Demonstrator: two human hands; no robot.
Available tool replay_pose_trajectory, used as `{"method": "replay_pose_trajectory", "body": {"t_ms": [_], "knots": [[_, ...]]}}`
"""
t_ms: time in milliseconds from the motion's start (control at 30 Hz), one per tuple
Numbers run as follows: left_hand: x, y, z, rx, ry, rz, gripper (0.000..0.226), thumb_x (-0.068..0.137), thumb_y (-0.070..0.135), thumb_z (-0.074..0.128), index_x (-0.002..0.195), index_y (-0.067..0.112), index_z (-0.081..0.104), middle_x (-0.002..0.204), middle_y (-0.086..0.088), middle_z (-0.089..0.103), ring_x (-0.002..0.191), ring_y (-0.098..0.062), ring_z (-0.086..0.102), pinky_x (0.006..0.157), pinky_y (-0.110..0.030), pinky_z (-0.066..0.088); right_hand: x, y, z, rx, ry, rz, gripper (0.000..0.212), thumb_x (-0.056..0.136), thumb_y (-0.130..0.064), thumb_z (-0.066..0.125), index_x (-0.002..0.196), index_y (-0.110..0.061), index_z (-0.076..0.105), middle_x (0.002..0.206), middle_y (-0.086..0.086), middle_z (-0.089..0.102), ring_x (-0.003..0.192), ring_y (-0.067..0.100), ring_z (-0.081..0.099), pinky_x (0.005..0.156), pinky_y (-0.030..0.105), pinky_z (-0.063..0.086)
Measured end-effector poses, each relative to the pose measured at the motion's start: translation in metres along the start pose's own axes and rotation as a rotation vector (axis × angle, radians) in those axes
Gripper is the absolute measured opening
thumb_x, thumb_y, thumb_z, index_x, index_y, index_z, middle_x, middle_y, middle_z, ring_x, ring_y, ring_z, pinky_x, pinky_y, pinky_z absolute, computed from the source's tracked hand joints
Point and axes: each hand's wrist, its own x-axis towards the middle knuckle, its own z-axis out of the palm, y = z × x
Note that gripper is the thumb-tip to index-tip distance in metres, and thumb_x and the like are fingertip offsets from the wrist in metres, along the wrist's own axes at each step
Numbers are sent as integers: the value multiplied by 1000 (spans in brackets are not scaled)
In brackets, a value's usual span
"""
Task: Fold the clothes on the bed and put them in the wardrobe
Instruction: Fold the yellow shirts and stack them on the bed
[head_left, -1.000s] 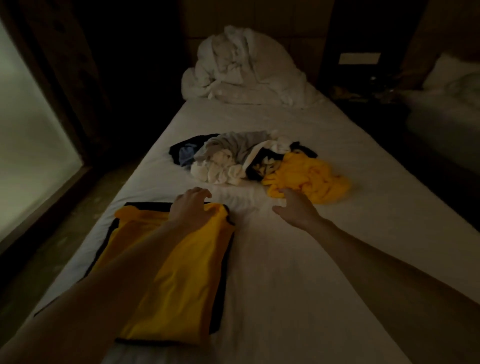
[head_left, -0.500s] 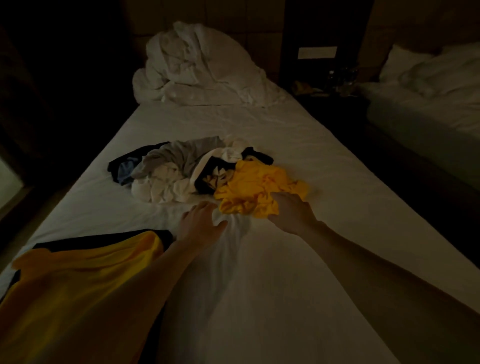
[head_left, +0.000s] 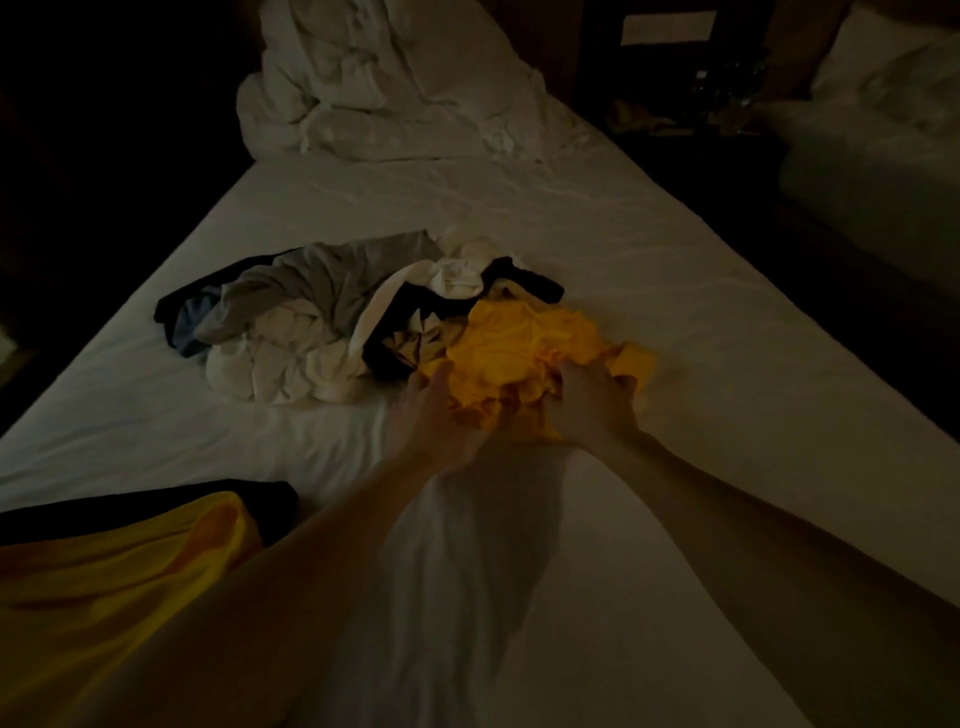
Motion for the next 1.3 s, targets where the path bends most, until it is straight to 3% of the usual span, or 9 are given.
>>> {"method": "replay_pose_trajectory", "body": {"t_ms": [133, 400, 567, 700, 800, 933, 1000, 1100, 1300], "knots": [[6, -5, -4, 8, -16, 69, 34, 87, 50, 55, 108, 24, 60, 115, 1, 54, 107, -23, 55, 86, -42, 50, -21, 4, -8, 269, -53, -132, 37, 77, -56, 41, 78, -22, 56, 81, 6, 64, 83, 28, 60, 75, 36, 40], [-82, 7, -51, -192, -181, 36, 56, 72, 63, 42, 98, 19, 63, 102, -2, 64, 86, -21, 62, 79, -49, 54, -136, -30, -43, 366, -499, -295, 30, 89, -29, 64, 63, -17, 56, 59, -7, 48, 55, 5, 44, 52, 24, 31], [-164, -2, -56, -292, -241, -201, 102, 74, 68, 65, 145, 6, 29, 133, -14, 52, 121, -34, 52, 86, -36, 45, -244, -77, -52, 539, -699, -398, 15, 87, -22, 64, 72, -23, 63, 54, -26, 57, 57, -14, 52, 60, 10, 34], [-215, -13, -58, -82, -456, -143, 45, 82, 43, 70, 65, 5, 54, 55, 0, 41, 53, -17, 48, 51, -28, 38, -307, -104, -34, 690, -781, -374, 20, 78, -36, 60, 96, -31, 68, 92, -12, 70, 92, 3, 64, 87, 28, 48], [-237, -17, -74, -46, -598, -51, 41, 92, 21, 61, 54, 15, 49, 51, 1, 41, 50, -12, 39, 52, -27, 34, -324, -112, -33, 512, -760, -477, 42, 85, -43, 55, 107, -9, 66, 106, 9, 67, 101, 26, 62, 89, 40, 48], [-263, -31, -103, -14, -716, 19, 50, 94, 55, 49, 61, 20, 62, 60, 0, 52, 54, -11, 49, 63, -28, 43, -307, -99, -47, 429, -389, -415, 27, 95, -34, 55, 96, -11, 70, 89, 7, 66, 83, 19, 61, 72, 35, 45], [-270, -40, -118, 39, -851, -45, 56, 84, 67, 54, 82, 15, 73, 70, -4, 55, 69, -22, 59, 72, -35, 47, -285, -80, -46, 358, -168, -296, 29, 91, -26, 60, 117, -13, 64, 117, 10, 62, 113, 24, 56, 92, 37, 44], [-276, -51, -131, 232, -1057, -108, 52, 90, 41, 64, 117, -3, 62, 103, -19, 62, 113, -41, 56, 88, -45, 49, -269, -49, -39, 67, -317, -78, 74, 90, -30, 57, 152, -32, 18, 160, 0, 13, 146, 35, 11, 114, 54, 22], [-262, -48, -109, 38, -843, -52, 29, 91, 27, 67, 109, 5, 61, 91, -3, 65, 77, -19, 62, 70, -27, 50, -271, -45, -16, 283, -297, -77, 37, 88, -34, 62, 120, -17, 56, 120, 10, 61, 113, 31, 58, 83, 32, 43]]}}
